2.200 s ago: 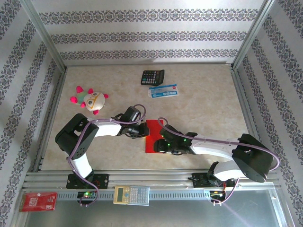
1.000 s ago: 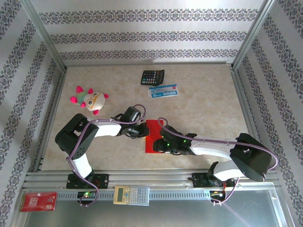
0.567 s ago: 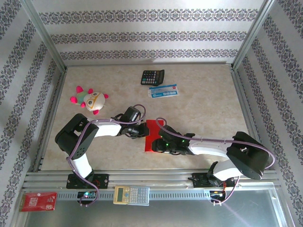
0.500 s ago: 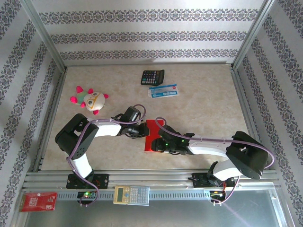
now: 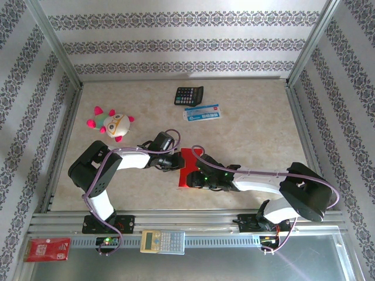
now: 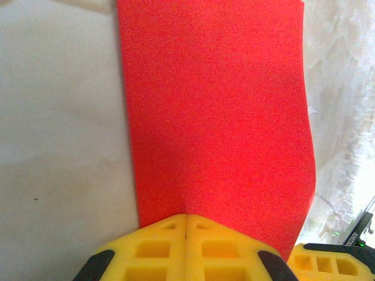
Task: Fold a paper plane with a square sheet of paper (pick it up from the middle)
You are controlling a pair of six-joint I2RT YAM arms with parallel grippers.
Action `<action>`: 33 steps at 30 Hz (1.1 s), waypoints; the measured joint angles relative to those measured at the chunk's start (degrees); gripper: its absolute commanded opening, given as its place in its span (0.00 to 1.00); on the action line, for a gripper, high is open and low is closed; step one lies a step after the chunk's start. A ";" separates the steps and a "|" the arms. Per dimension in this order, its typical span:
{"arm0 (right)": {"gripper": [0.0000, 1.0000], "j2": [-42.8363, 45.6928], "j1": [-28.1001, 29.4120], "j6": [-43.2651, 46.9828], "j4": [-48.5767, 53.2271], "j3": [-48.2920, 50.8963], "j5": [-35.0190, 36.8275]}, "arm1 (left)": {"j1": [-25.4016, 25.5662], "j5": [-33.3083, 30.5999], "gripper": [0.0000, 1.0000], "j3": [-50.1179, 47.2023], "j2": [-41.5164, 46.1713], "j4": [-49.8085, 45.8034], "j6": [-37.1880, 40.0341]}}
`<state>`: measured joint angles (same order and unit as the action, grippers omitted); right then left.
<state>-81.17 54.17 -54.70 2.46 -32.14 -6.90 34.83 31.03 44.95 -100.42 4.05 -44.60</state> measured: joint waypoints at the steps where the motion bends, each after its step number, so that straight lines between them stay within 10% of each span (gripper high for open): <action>1: 0.55 0.02 0.00 0.20 0.00 0.00 0.00 | 0.00 -0.02 0.07 0.00 0.00 0.00 0.00; 33: 0.59 2.75 -0.07 1.29 -2.16 -0.02 -1.29 | 0.00 -0.02 0.07 0.00 0.00 -0.04 0.00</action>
<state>-78.41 54.11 -53.41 0.30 -32.16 -8.19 34.83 31.00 44.95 -100.42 4.01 -44.60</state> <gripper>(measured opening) 0.586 0.068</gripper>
